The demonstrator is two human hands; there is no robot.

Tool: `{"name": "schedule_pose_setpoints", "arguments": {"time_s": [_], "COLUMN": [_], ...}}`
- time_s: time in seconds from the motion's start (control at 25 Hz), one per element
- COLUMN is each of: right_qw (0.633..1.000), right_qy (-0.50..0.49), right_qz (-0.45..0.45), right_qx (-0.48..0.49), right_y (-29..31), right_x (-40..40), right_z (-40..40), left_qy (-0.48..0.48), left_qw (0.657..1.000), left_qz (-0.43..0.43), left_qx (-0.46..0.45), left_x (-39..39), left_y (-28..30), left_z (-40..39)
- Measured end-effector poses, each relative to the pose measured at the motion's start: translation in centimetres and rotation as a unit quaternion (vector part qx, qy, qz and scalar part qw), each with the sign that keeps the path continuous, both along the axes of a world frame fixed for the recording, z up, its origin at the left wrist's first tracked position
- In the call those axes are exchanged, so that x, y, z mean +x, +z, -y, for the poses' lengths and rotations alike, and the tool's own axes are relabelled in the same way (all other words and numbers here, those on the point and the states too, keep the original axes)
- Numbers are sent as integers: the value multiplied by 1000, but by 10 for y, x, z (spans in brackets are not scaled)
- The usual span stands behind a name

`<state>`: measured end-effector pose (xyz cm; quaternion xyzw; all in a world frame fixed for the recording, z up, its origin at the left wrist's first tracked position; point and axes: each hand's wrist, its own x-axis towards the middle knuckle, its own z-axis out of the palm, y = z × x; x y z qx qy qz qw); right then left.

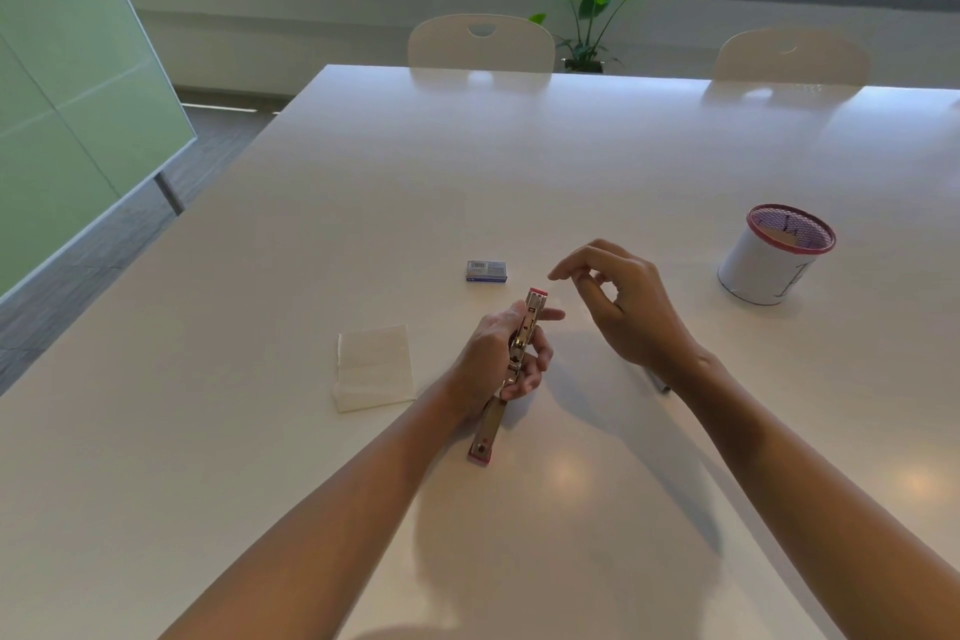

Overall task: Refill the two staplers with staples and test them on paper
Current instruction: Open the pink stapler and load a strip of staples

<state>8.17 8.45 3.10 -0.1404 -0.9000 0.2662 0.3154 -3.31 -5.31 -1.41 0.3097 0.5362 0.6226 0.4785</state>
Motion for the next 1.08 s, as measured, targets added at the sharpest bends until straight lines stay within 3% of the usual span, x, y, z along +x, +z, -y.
{"name": "schedule_pose_setpoints", "arguments": {"time_s": [0.2,0.52,0.8,1.08], "right_qw": [1000,977,941,958], "right_qy": [9,177,175,190], "right_qz": [12,12,92,35], "right_qx": [9,121,274,211], "right_y": [-3,-30,-46,-44], "right_x": [4,19,24,20], "right_z": [3,42,49,56], "left_qy": [18,92,123,110], "left_qw": [1000,991,970,980], "left_qz": [5,103,209,166], "left_qx": [7,3,4,-6], "left_x": [1,-1,0,0], "left_y": [4,-1,5,1], "left_z": [0,-5,-5,-4]}}
